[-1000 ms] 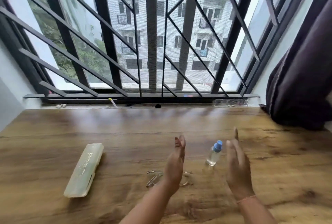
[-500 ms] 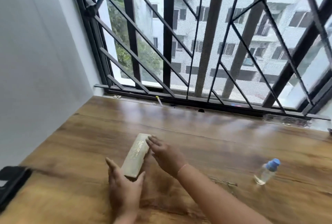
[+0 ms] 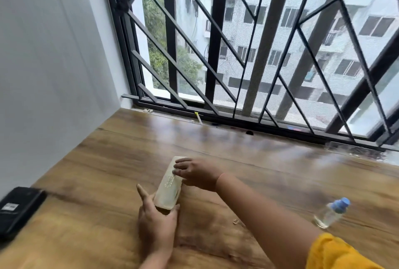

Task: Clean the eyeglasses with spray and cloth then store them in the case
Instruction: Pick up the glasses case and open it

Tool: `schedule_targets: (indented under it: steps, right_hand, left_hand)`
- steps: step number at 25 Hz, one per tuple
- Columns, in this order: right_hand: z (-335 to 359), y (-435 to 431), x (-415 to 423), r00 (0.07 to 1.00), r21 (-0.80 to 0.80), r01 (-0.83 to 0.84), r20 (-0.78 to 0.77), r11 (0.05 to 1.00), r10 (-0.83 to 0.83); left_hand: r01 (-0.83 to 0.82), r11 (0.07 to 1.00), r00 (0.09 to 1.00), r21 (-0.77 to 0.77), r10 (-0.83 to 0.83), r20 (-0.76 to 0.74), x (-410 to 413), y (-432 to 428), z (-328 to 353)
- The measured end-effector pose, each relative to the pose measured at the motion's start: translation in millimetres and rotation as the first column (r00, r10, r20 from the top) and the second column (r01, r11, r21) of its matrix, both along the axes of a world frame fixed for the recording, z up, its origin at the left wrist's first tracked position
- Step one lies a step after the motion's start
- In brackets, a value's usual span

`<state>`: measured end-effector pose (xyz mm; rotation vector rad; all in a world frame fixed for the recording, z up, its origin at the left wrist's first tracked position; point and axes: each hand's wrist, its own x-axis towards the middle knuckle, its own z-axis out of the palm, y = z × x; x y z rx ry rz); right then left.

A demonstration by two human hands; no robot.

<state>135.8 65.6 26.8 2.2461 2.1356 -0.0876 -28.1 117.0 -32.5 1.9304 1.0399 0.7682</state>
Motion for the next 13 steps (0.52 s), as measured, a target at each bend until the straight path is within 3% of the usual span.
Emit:
schedule_targets:
  steps: [5,13]
  right_hand:
    - [38,35,7,0.986,-0.216,-0.110,0.102,0.970,0.135]
    - [71,91,2,1.000,-0.410,0.017,0.014,0.912,-0.012]
  left_hand:
    - [-0.029,0.999,0.999,-0.028,0.030,0.018,-1,0,0]
    - [-0.091,0.994,0.994,-0.067,0.095,0.053,-2,0,-4]
